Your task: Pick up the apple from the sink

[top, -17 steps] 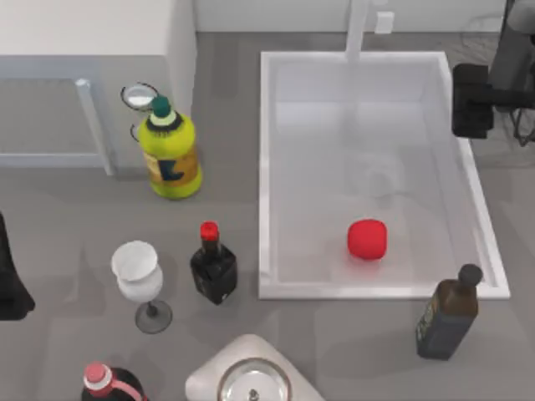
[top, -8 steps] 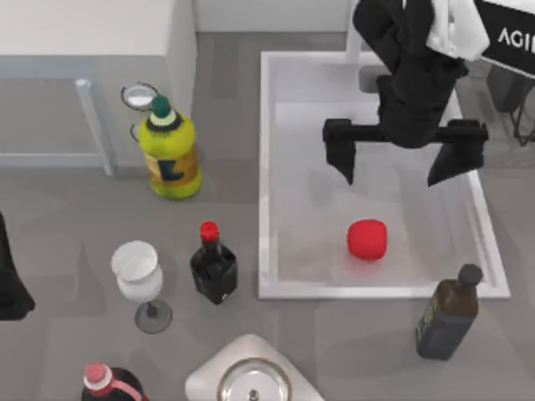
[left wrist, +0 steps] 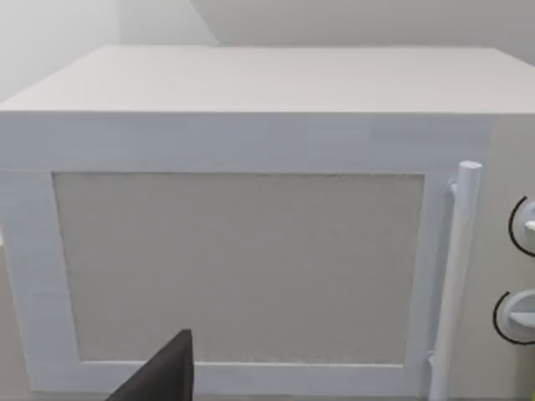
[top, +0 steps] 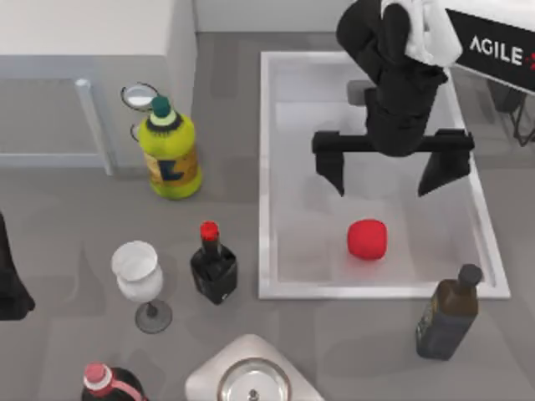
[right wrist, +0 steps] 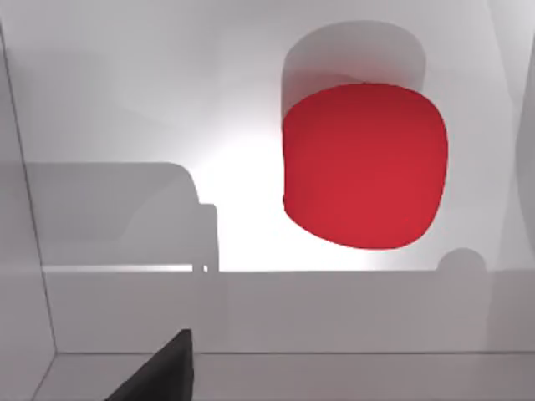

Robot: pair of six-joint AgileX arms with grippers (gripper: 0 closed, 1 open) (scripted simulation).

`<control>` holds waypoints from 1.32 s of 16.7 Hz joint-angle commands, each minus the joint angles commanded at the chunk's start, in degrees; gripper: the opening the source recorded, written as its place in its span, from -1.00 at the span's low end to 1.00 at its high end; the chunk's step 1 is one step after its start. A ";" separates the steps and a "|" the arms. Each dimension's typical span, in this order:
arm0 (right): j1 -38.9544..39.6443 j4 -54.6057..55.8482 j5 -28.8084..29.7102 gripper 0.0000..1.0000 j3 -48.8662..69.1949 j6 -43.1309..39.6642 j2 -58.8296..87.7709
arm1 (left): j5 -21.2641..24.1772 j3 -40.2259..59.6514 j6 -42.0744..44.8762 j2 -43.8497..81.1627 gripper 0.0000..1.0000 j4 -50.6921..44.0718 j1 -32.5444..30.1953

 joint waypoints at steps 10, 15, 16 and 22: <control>0.28 22.13 0.15 1.00 -9.72 0.20 11.44 | 0.00 0.00 0.00 0.00 1.00 0.00 0.00; 0.38 25.99 0.19 1.00 -11.82 0.27 14.20 | 0.00 0.00 0.00 0.00 1.00 0.00 0.00; 0.38 25.99 0.19 1.00 -11.82 0.27 14.20 | 0.00 0.00 0.00 0.00 1.00 0.00 0.00; 0.38 25.99 0.19 0.25 -11.82 0.27 14.20 | 0.00 0.00 0.00 0.00 1.00 0.00 0.00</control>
